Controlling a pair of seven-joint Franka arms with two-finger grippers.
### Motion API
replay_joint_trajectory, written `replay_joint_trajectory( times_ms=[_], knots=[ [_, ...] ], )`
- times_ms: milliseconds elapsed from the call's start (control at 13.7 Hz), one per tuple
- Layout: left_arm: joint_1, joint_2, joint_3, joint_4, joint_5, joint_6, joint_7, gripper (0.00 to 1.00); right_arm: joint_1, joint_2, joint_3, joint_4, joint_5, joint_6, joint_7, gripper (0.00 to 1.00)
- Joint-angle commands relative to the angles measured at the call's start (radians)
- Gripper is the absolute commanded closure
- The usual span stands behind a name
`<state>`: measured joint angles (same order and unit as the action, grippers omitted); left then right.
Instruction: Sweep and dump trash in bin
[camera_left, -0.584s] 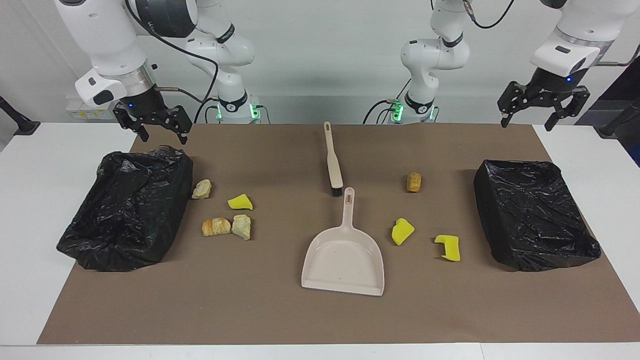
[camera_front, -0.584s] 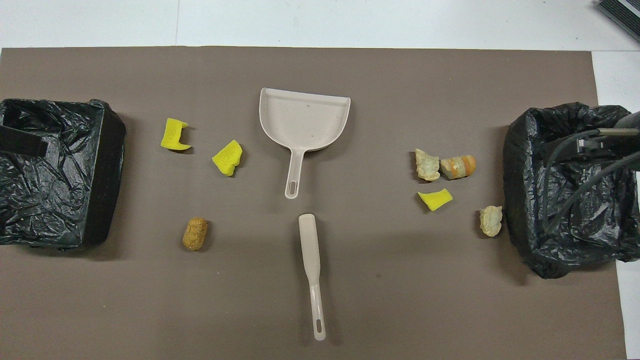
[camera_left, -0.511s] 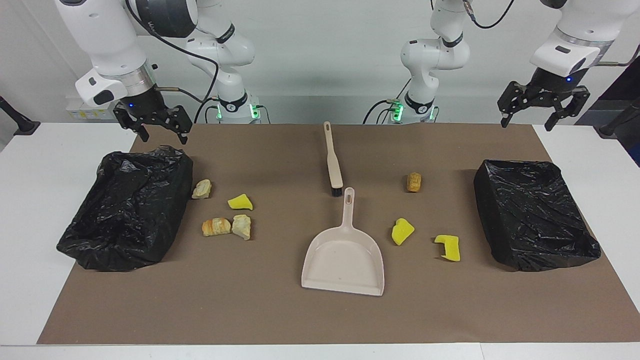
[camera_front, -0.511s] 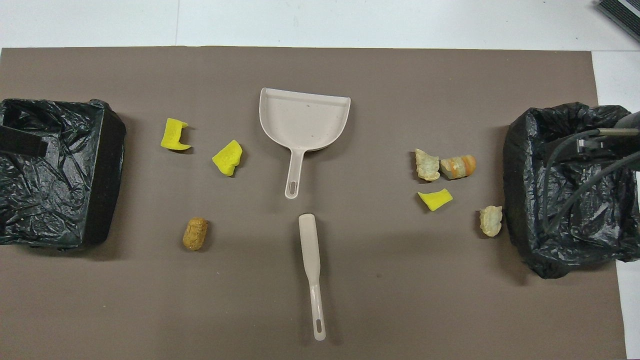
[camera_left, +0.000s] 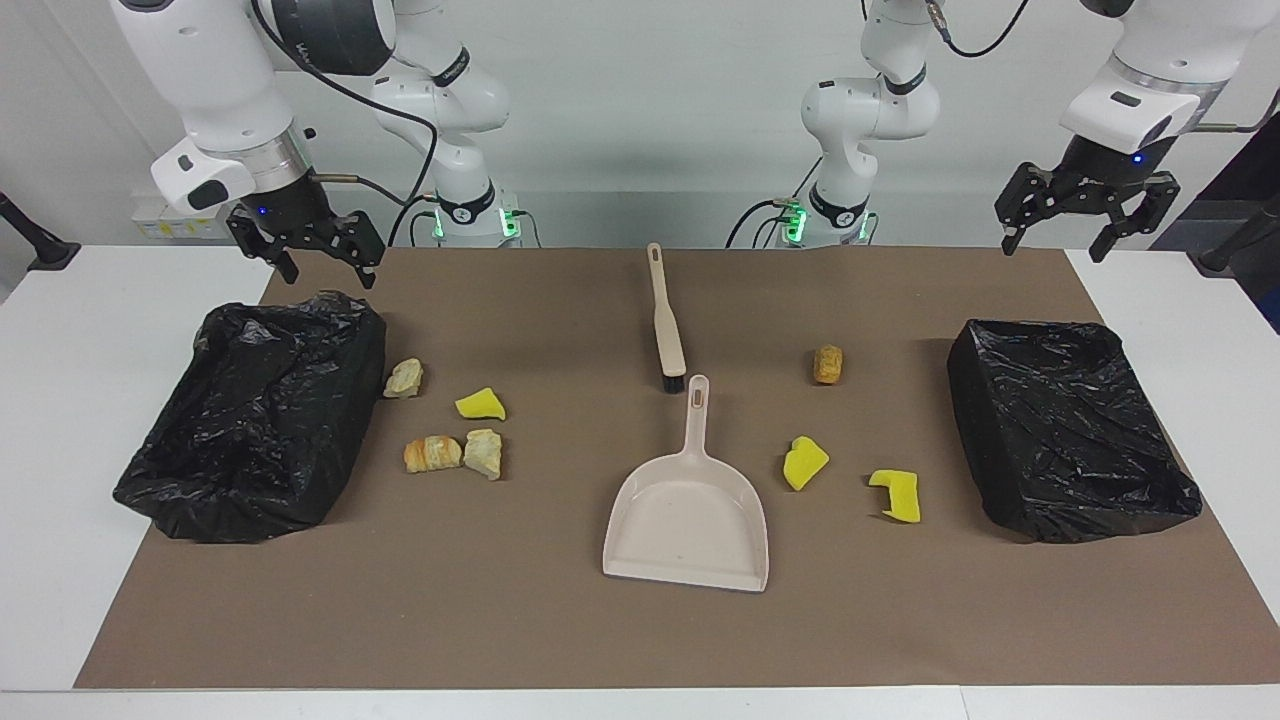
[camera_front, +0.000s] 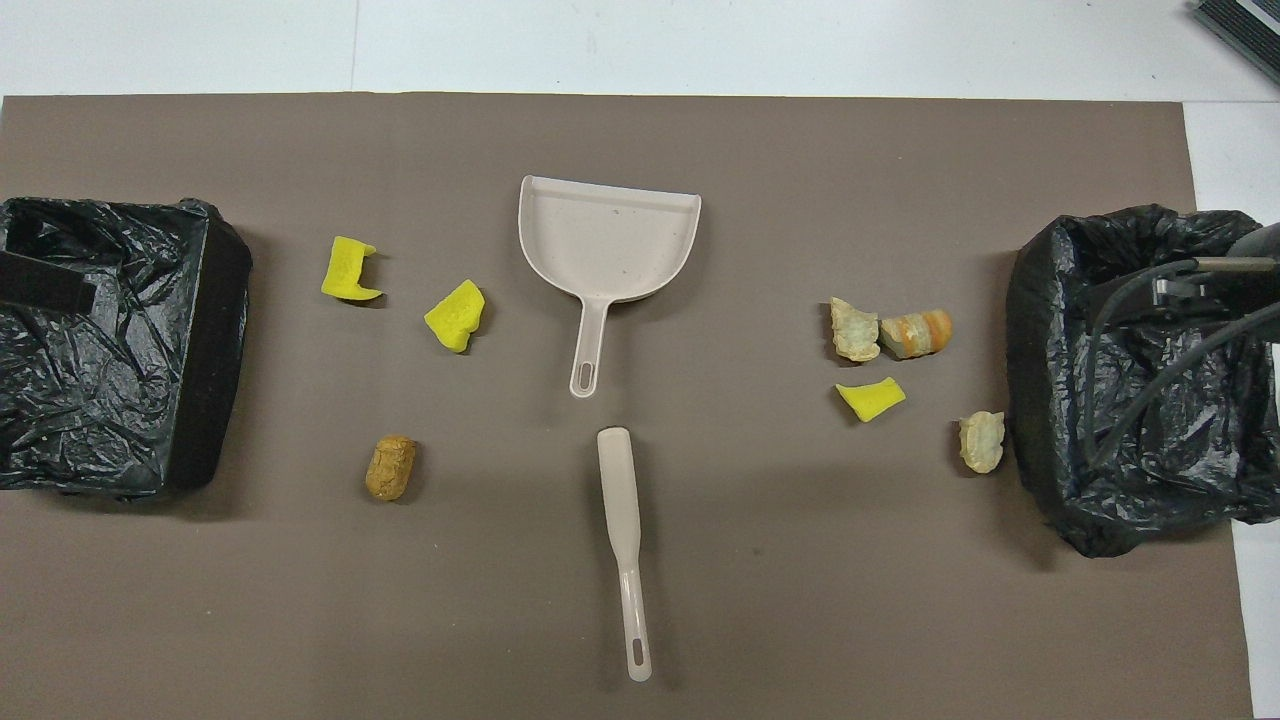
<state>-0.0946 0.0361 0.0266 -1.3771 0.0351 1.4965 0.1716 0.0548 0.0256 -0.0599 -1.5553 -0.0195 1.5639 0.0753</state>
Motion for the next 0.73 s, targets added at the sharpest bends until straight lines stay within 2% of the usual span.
replay_joint_trajectory(
  times_ms=[0,219,657],
  knots=[
    [0.007,-0.005,-0.007,-0.002,0.017,-0.002,-0.006,0.00,-0.001,-0.027,-0.005,-0.029,0.023,-0.013,-0.037,0.00],
    [0.013,-0.007,-0.007,-0.006,0.017,-0.002,0.000,0.00,0.008,-0.021,0.000,-0.029,0.050,0.002,-0.034,0.00],
    [0.021,-0.015,-0.007,-0.017,0.014,-0.002,-0.004,0.00,0.046,0.054,0.006,-0.023,0.070,0.036,-0.016,0.00]
  ],
)
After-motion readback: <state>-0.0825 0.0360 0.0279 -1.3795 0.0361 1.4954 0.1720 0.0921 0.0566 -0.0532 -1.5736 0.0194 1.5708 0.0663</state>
